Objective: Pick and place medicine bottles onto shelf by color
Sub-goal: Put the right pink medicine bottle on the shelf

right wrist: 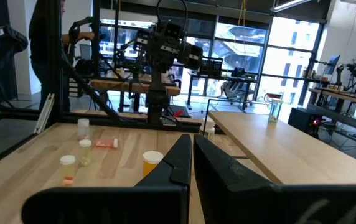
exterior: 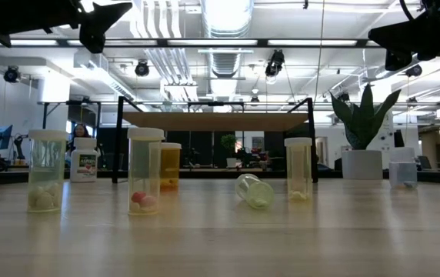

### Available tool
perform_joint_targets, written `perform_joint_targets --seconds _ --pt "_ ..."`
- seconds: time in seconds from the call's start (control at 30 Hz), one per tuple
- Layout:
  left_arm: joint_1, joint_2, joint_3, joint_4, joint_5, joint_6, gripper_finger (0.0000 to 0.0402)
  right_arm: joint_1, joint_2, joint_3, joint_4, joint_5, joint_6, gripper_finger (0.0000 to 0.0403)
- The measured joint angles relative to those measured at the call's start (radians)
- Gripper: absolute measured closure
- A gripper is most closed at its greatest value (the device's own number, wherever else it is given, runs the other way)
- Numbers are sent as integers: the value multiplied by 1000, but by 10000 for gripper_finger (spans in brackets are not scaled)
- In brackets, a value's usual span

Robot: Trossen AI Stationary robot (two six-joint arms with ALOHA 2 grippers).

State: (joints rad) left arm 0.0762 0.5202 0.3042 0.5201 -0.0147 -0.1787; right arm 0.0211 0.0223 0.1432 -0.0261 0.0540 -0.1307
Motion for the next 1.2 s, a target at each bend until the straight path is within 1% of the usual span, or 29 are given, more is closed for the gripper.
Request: perform_joint_targets --seconds 0.63,1.2 --pt "0 19 -1 2 -24 2 198 0 0 0 0 0 0 394" --pt "0 3 -1 31 -27 2 198 0 0 0 0 0 0 394"
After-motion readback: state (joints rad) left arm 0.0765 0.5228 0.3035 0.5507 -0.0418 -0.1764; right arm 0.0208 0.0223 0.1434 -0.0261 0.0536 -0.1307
